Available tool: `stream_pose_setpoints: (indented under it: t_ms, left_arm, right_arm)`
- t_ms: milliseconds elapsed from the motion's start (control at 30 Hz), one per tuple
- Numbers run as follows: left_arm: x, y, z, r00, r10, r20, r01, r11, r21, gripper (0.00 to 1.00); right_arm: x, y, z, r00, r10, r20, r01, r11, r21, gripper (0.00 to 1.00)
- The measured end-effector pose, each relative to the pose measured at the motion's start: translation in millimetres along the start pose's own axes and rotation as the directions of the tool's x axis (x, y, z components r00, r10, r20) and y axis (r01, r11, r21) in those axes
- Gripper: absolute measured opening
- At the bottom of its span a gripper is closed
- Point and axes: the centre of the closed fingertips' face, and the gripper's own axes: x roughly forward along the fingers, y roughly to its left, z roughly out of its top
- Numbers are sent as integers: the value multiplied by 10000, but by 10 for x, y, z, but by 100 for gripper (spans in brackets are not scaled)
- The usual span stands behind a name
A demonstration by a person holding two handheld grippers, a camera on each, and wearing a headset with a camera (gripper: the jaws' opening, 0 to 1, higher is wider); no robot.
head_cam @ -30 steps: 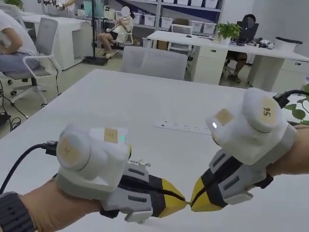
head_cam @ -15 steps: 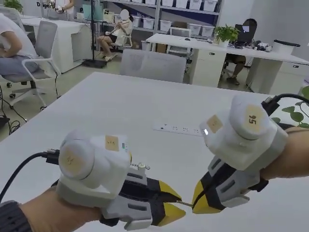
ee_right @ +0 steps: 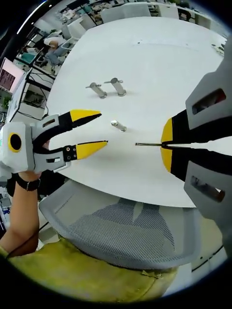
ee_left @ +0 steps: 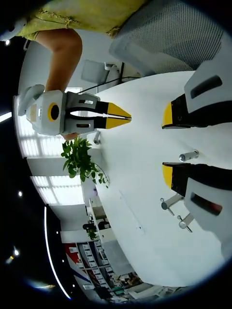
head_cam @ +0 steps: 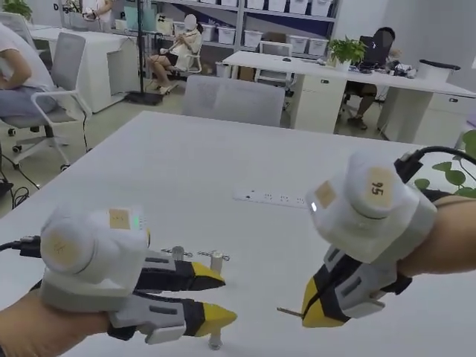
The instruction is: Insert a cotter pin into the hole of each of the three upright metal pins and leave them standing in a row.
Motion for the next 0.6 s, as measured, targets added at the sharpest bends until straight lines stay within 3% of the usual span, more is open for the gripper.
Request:
stream_pose_setpoints:
  t_ms: [233, 467, 600]
  left_arm:
    - [123, 165, -415, 9968, -240, -762, 211, 9990, -391, 29]
    - [312, 183, -599, 9929, -624, -1017, 601, 9979, -256, 25]
    - [418, 193, -673, 9895, -866, -1158, 884, 9960, 110, 23]
  right_arm:
    - [45, -38, 4, 9999, 4, -125, -2, 9999, 150, 1]
    - [76, -102, -11, 9999, 15, -166, -8, 9990, 457, 1]
    - [111, -145, -42, 9996, -28, -291, 47, 9977, 674, 1]
